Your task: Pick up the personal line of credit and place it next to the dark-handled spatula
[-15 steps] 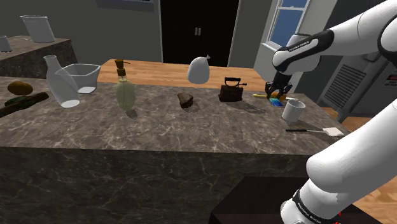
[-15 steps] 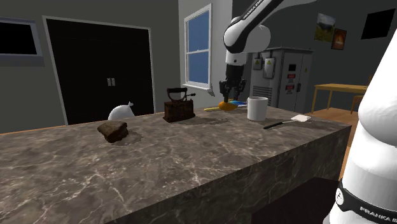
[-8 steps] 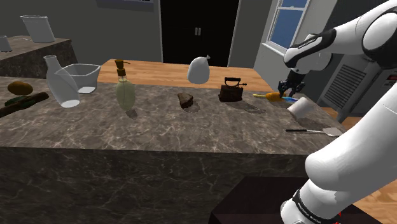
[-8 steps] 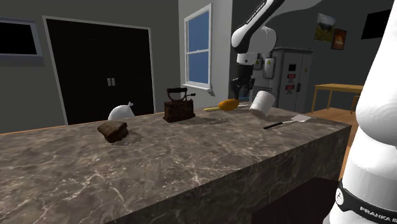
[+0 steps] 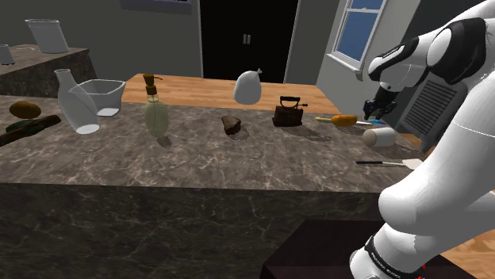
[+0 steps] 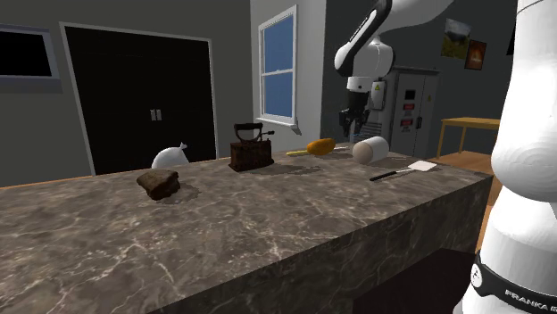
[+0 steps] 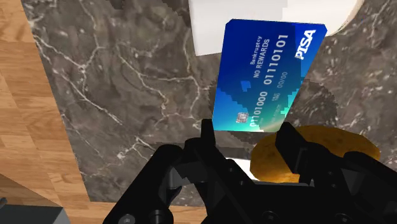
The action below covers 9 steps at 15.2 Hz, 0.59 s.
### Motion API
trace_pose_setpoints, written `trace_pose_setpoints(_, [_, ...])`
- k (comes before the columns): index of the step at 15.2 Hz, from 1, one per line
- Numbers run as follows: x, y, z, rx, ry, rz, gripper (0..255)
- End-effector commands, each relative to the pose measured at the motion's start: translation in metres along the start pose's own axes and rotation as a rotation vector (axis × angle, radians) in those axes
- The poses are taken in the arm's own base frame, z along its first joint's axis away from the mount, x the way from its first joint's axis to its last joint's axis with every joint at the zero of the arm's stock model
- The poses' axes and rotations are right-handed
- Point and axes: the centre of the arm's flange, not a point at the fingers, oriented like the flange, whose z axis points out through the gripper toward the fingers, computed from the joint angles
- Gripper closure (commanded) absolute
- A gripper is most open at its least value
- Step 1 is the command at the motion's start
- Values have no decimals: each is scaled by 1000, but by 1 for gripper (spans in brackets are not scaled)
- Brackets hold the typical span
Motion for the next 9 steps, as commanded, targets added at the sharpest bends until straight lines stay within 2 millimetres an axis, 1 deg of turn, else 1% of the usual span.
trace_pose_setpoints(1, [1,5,8,0,0,-1,255])
trace_pose_setpoints(9, [-5,4,50,0,0,-1,255])
